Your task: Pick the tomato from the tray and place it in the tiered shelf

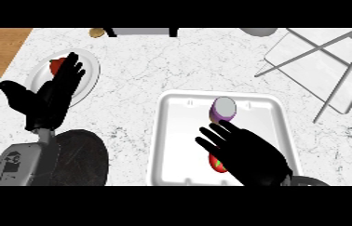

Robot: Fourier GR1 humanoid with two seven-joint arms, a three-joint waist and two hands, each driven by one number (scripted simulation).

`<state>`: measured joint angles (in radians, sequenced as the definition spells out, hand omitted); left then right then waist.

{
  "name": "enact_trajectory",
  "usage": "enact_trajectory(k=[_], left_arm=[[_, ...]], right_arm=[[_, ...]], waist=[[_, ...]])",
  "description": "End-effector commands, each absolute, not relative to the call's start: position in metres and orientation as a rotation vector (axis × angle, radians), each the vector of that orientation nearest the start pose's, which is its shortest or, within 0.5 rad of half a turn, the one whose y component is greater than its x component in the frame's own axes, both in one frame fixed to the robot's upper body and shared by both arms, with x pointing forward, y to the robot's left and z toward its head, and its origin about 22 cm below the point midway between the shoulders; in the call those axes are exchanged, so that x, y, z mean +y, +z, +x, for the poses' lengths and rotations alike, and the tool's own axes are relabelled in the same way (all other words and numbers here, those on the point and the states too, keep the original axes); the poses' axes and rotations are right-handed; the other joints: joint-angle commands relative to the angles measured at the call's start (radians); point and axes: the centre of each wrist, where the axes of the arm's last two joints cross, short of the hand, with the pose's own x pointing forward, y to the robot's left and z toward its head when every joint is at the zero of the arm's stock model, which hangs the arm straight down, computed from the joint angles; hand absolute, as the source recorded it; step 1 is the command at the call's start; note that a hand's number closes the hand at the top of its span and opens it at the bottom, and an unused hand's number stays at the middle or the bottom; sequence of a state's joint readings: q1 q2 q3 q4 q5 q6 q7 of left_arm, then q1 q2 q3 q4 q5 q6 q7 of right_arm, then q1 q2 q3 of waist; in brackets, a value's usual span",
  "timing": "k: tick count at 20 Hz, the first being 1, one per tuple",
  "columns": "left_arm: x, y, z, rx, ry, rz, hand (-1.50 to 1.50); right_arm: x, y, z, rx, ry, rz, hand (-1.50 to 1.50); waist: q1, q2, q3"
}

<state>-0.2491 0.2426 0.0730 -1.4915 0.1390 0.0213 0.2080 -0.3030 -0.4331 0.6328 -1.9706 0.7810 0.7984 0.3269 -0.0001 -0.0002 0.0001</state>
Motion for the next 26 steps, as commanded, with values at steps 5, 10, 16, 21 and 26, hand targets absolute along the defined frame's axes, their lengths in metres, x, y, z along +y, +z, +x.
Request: enact_trajectory(k=[5, 10, 16, 21, 26], left_arm=[[0.280, 0.059, 0.300, -1.509, -0.056, 0.097, 0.00], [0.265, 0.067, 0.286, -1.525, -0.039, 0.102, 0.00], [0.285, 0.069, 0.298, -1.524, -0.060, 0.079, 0.00], [0.281, 0.058, 0.297, -1.527, -0.065, 0.101, 0.00], [0.276, 0.072, 0.301, -1.526, -0.047, 0.085, 0.00]], right_arm=[[-0.107, 0.078, 0.217, -1.210, 1.945, -0.480, -1.50], [-0.126, 0.071, 0.231, -1.170, 1.941, -0.467, -1.50], [-0.131, 0.051, 0.228, -1.132, 1.950, -0.452, -1.50], [-0.121, 0.022, 0.236, -1.110, 1.981, -0.420, 1.50], [-0.131, 0.028, 0.248, -1.230, 2.054, -0.451, 1.50]], waist=[[0.005, 0.001, 0.000], [0.005, -0.001, 0.000], [0.001, 0.000, 0.000], [0.002, 0.000, 0.000], [0.003, 0.000, 0.000]])
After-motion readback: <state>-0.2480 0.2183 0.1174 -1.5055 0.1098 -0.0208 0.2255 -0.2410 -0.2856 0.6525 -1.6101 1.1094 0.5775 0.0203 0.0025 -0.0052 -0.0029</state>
